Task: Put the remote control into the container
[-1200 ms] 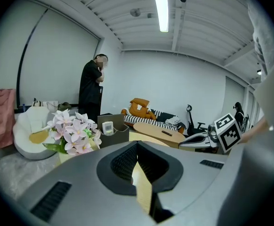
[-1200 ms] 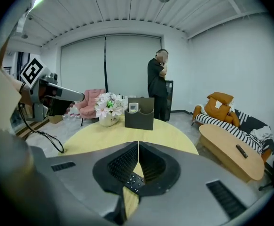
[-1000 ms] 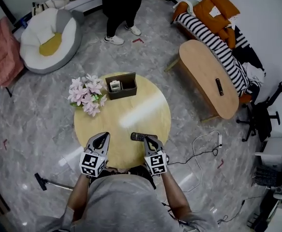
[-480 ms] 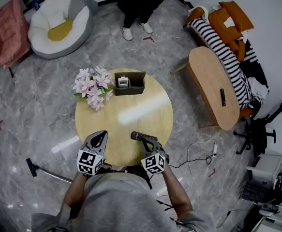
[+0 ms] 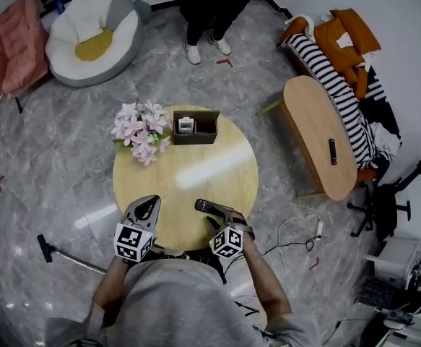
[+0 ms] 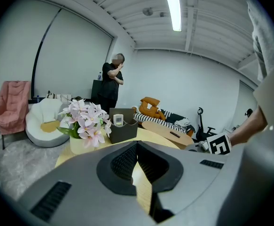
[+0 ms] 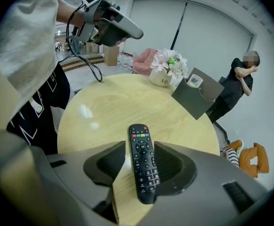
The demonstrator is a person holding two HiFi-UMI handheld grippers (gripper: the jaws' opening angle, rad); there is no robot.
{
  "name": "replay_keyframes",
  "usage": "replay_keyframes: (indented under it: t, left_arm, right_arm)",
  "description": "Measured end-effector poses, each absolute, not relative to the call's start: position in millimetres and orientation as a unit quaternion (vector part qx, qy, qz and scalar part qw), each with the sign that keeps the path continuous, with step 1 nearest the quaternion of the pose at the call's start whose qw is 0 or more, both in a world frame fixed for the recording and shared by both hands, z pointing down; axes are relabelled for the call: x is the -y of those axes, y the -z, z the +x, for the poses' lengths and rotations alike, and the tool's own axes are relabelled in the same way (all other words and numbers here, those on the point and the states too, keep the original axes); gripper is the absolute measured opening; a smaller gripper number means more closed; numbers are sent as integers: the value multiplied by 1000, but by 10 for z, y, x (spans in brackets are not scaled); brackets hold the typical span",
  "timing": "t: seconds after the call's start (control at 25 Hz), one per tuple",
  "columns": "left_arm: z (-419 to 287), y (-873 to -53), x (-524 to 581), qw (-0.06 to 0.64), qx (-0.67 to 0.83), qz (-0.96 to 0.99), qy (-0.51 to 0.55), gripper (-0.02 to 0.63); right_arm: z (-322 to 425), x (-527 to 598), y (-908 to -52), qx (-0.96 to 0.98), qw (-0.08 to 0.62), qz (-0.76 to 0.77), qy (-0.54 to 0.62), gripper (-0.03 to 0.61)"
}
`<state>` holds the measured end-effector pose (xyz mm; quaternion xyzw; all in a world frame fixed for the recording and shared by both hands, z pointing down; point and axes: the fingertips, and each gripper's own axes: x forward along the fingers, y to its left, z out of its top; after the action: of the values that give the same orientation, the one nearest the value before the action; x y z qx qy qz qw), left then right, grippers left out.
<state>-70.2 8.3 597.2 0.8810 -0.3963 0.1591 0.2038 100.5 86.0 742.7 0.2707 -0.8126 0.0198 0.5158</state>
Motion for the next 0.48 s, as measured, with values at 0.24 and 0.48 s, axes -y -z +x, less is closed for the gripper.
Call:
replay_keyframes:
  t: [0.24, 0.48]
  left_arm:
    - [-696, -5979, -88, 203, 399, 879, -162, 7]
    - [-713, -5958, -60, 201, 406, 877, -160, 8]
  right_arm:
    - [1011, -880, -7590, 801, 558, 216, -17, 199]
    - [1048, -776, -7644, 787, 589, 184, -8, 201]
